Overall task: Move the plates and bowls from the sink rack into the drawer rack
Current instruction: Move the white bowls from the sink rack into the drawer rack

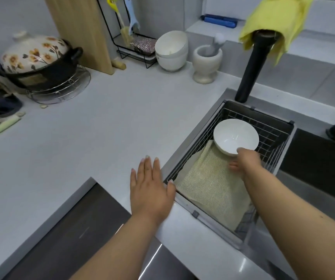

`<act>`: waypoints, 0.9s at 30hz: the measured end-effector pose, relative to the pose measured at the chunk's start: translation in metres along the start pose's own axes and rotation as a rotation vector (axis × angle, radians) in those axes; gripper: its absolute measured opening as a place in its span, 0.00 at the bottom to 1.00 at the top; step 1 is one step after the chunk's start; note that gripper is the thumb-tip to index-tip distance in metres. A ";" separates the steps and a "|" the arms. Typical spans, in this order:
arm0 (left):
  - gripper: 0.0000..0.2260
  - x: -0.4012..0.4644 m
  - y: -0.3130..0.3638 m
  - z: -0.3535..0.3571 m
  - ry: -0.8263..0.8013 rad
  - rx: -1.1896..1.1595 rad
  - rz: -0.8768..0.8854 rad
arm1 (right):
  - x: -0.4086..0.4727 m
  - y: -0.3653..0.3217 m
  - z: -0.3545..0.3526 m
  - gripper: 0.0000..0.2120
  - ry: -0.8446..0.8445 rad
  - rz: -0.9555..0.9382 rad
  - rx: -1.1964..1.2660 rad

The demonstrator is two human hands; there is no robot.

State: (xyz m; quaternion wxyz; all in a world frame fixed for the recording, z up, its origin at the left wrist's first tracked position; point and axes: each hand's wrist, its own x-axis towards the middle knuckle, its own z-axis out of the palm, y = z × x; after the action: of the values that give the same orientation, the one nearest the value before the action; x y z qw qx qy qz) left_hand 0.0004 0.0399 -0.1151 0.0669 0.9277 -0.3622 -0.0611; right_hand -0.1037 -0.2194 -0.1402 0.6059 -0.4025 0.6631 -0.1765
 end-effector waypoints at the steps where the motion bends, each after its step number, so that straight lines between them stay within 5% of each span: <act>1: 0.33 0.000 0.000 0.000 0.001 -0.003 -0.001 | 0.003 -0.002 0.002 0.24 -0.012 0.029 0.010; 6: 0.33 0.001 0.000 0.001 0.009 -0.002 -0.006 | 0.002 -0.006 0.008 0.19 -0.011 0.098 0.129; 19: 0.32 0.002 0.001 -0.001 0.013 -0.046 -0.036 | -0.052 -0.009 -0.020 0.22 -0.047 -0.080 0.244; 23: 0.32 0.001 -0.002 -0.003 -0.001 -0.097 -0.019 | -0.094 0.000 -0.034 0.15 -0.175 -0.184 0.261; 27: 0.30 -0.004 -0.011 -0.006 -0.029 -0.397 -0.046 | -0.136 0.007 -0.036 0.06 -0.294 -0.247 0.162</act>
State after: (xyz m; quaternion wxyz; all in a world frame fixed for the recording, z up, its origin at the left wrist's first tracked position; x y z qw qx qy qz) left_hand 0.0055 0.0508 -0.1108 0.2417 0.9033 -0.3229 -0.1461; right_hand -0.1482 -0.1226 -0.0478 0.7002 -0.4522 0.4970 -0.2413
